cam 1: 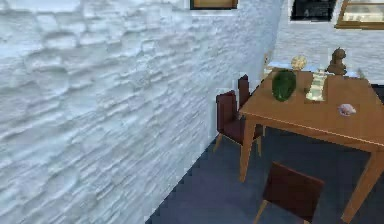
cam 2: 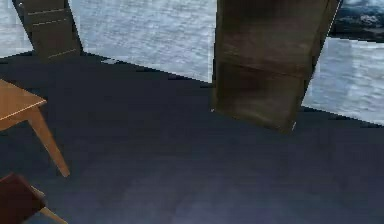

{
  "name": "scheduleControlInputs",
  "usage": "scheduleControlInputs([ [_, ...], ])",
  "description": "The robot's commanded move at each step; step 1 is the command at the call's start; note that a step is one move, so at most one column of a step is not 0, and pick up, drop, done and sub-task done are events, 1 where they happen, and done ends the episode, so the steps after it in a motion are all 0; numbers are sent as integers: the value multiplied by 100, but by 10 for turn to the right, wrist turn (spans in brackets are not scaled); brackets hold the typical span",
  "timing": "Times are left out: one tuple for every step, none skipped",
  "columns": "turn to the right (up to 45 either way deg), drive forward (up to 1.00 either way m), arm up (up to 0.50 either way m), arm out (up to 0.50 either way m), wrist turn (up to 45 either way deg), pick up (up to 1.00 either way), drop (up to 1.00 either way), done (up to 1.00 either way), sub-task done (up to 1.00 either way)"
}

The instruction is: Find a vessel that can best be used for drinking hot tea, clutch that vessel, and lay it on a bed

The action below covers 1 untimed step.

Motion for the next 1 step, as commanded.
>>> scheduleControlInputs([
  [450, 0, 0, 0, 0, 0, 0, 0, 0],
])
